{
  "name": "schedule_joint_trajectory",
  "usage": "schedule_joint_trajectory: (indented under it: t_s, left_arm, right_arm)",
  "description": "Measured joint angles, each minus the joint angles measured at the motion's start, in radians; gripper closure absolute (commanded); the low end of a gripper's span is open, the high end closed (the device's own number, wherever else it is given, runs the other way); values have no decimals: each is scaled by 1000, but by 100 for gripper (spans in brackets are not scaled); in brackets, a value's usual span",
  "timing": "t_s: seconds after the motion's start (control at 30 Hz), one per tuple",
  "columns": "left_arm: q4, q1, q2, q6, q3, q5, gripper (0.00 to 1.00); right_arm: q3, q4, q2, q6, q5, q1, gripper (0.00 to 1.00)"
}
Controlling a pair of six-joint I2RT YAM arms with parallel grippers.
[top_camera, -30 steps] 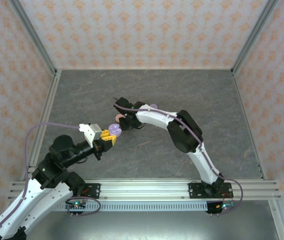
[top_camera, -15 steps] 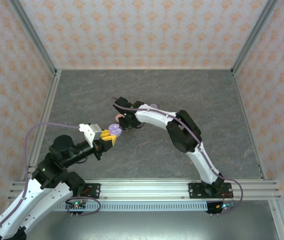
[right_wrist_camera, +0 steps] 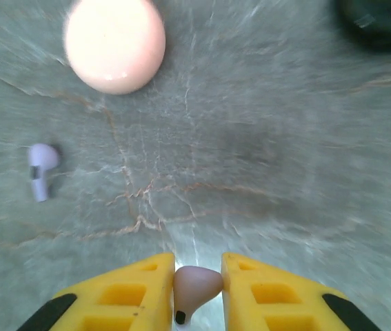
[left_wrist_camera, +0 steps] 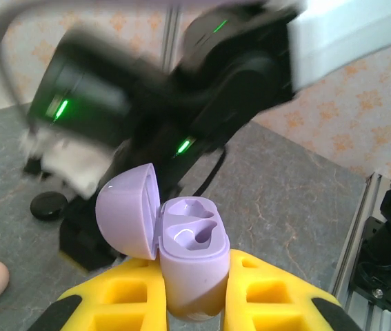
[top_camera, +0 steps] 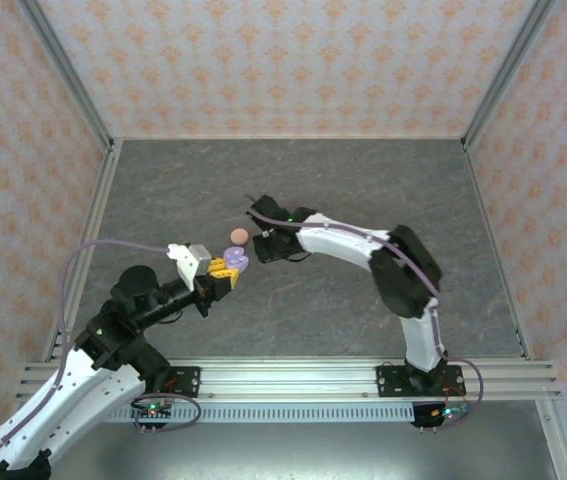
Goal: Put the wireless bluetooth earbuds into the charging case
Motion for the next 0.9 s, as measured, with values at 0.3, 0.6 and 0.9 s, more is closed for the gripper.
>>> schedule_joint_trajectory:
  t_s: [0.3, 0.6, 0.9]
  left_arm:
    - [260, 0, 183, -44, -87, 6, 100]
    - [484, 0, 368, -36, -89, 24, 100]
    - [566, -21, 515, 6, -14, 37, 100]
  right_arm:
    - [-256, 77, -568, 27, 8, -78, 75]
    - [-361, 130, -836, 109, -62, -58, 76]
    - [-373, 235, -825, 138, -37, 29, 76]
